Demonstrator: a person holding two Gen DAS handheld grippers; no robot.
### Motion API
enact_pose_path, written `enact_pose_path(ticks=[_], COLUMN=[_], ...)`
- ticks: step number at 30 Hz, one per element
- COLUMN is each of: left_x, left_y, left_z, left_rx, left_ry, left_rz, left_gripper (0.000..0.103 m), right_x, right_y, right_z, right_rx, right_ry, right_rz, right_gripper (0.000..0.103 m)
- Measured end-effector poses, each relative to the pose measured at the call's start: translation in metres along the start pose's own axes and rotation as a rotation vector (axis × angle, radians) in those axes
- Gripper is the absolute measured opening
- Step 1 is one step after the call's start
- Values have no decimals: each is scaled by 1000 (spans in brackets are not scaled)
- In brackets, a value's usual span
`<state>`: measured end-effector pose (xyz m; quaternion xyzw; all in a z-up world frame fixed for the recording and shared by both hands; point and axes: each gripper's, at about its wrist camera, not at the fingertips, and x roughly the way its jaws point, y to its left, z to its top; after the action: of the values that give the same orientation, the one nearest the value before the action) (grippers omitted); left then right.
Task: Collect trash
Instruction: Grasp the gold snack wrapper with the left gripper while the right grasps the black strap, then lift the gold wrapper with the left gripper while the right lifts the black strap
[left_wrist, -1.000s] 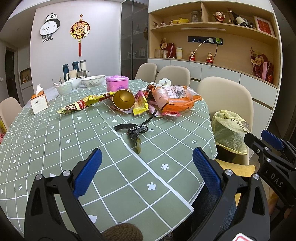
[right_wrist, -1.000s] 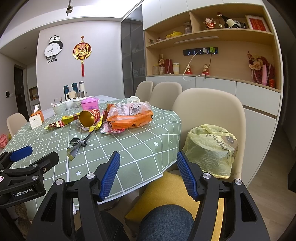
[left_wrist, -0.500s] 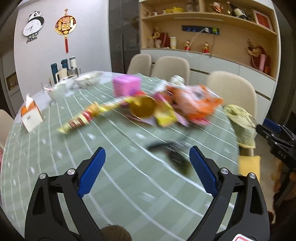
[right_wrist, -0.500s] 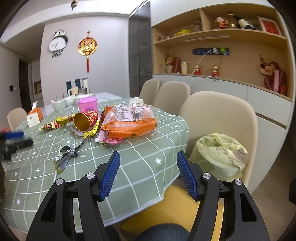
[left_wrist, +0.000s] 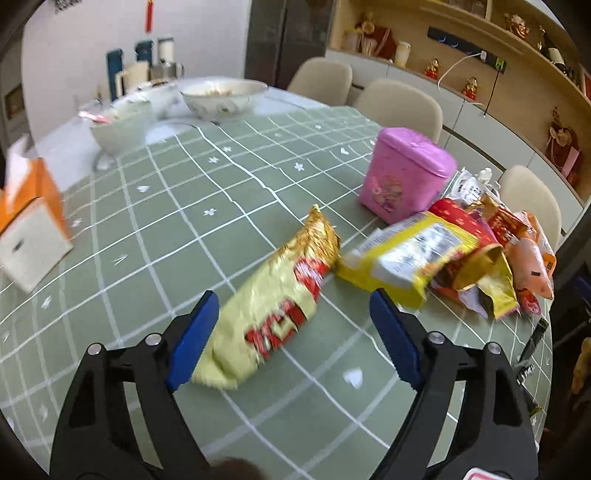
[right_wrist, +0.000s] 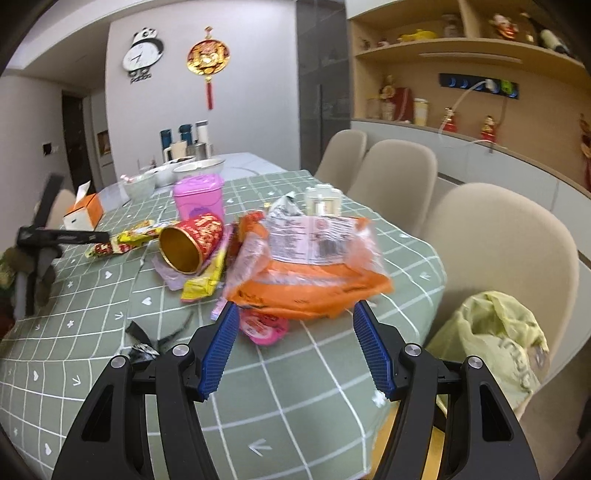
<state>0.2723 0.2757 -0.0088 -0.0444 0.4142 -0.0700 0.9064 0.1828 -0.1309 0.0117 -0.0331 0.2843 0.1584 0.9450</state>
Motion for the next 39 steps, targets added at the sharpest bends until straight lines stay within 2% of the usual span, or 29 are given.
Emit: enact_pose_path(ticks=[2,4,7,17,20,22,24,25,27,28,31,36,39], left_x=[12,19,11,-45,-56,-61,-68,-70,-72,-74,-81,-97,-94], left_y=[3,-1,-19,-87,-91,-91,-96,-98,-104,-109,-124,-156,-164], left_z=[5,7,-3,-50,-56,-60,-63,-64,-65,-65,-63,-56,-55], left_rx=[-25,-28,-9,38,14,7,11,12,8,6,14,48,23], left_ry=[49,77,69,27,15,4,-12,-17,-22,-26,-55,-164,-176], left_rz=[-8,-26,-51,-144,-154,-147,-133,-129,-135,-140,-143,-90,-93], left_gripper=[67,38,30,28,28,28,28,28,28,28,28,28,28], right_x=[2,5,10,44,60,63,60,57,50,45,26,9,7], right_y=[5,13,26,96,113,118,119,118,111,105,80,39,26], right_z=[1,3,3,0,-7,-14,-21,-22,-23,-21,-11,0,-3], right_rx=[-13,-22,-55,-279,-342,-385,-416,-419,-397,-368,-301,-220,-198], right_ry=[7,27,58,210,274,298,305,304,291,276,208,141,135], right_rz=[23,92,159,393,404,382,367,356,354,367,346,324,322], right_gripper=[61,61,61,60,54,41,35,29,26,18,11,8,8])
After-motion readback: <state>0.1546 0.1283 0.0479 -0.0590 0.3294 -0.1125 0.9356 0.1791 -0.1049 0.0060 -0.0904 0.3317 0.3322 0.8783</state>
